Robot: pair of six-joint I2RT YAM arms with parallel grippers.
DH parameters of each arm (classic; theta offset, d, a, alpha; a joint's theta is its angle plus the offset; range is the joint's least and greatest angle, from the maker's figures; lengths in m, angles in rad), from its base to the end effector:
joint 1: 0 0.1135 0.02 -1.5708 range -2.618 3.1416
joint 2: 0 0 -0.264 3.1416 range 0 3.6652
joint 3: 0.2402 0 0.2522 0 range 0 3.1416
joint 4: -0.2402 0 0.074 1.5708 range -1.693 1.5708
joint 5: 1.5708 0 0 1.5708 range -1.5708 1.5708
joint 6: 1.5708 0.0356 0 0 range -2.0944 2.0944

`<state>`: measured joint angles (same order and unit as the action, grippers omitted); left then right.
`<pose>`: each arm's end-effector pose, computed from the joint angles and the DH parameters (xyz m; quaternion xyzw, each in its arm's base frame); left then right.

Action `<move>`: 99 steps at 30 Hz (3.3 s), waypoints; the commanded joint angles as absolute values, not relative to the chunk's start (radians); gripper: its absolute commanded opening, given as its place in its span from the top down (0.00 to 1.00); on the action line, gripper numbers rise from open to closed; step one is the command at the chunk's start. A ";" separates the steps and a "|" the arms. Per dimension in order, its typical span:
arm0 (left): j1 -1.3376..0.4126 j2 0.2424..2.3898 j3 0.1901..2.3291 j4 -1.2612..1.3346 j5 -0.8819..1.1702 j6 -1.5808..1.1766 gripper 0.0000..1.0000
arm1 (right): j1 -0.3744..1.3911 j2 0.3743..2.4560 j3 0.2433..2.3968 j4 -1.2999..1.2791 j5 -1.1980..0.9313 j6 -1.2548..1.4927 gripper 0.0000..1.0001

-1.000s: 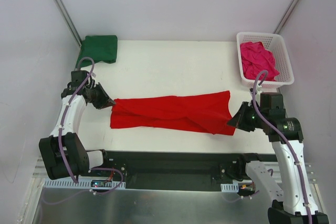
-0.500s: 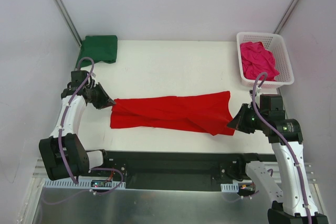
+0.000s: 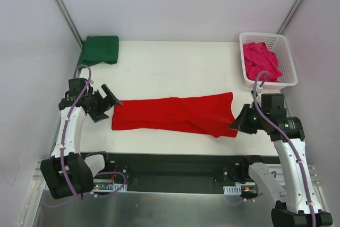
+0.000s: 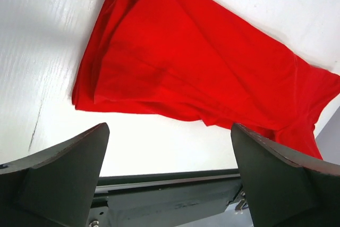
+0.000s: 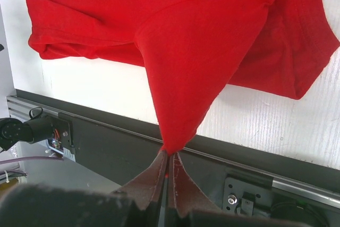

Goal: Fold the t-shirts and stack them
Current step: Fold the other side of the tshirt into a rectangle

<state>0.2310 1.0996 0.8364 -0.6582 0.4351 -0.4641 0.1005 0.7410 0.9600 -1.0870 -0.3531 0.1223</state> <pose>0.2142 0.0350 0.2583 -0.2504 0.8935 -0.2394 0.2856 0.1189 0.0244 0.3215 -0.0504 0.9249 0.2016 0.3184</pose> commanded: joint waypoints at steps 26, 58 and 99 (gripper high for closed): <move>0.247 1.266 0.983 -0.454 0.494 -0.537 0.01 | 0.097 0.592 0.930 -1.206 -0.330 0.155 0.44; -0.032 1.224 0.733 -0.091 0.493 -0.591 1.00 | 0.282 1.143 0.824 -0.470 -0.186 0.169 0.98; -0.155 1.428 0.793 -0.244 0.408 -0.584 1.00 | 0.365 1.651 1.128 -0.630 -0.153 0.021 0.98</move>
